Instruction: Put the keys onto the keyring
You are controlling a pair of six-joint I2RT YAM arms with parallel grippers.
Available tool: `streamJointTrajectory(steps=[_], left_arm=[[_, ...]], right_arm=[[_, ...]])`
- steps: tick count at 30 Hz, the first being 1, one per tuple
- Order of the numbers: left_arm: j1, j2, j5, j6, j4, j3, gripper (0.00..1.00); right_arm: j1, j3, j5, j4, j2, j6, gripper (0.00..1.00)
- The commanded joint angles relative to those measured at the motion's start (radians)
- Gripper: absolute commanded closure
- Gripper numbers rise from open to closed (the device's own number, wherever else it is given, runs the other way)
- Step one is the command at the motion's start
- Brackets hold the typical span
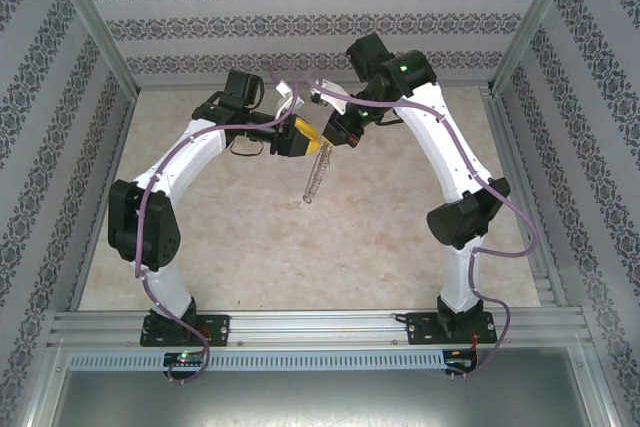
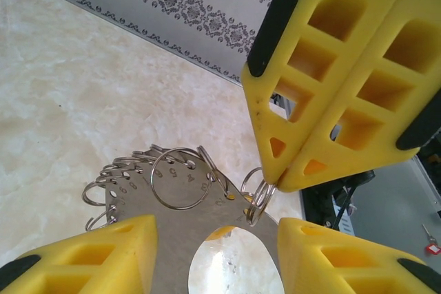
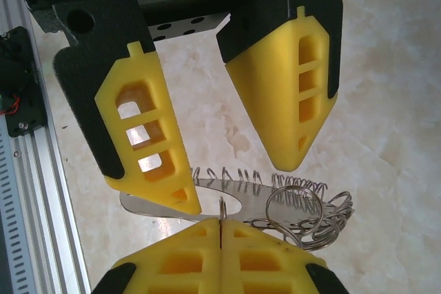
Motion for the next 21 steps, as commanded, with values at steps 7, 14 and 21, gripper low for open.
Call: streamJointTrajectory(steps=[7, 14, 21], left_arm=[[-0.019, 0.011, 0.058, 0.0, 0.029, 0.032, 0.51], [-0.03, 0.007, 0.062, -0.018, 0.059, 0.034, 0.53], [-0.032, -0.001, 0.065, -0.032, 0.089, 0.022, 0.66]], right_arm=[[0.013, 0.017, -0.044, -0.005, 0.009, -0.021, 1.0], [0.02, 0.008, -0.039, -0.001, 0.013, -0.02, 1.0], [0.021, -0.002, -0.032, 0.01, 0.011, -0.018, 1.0]])
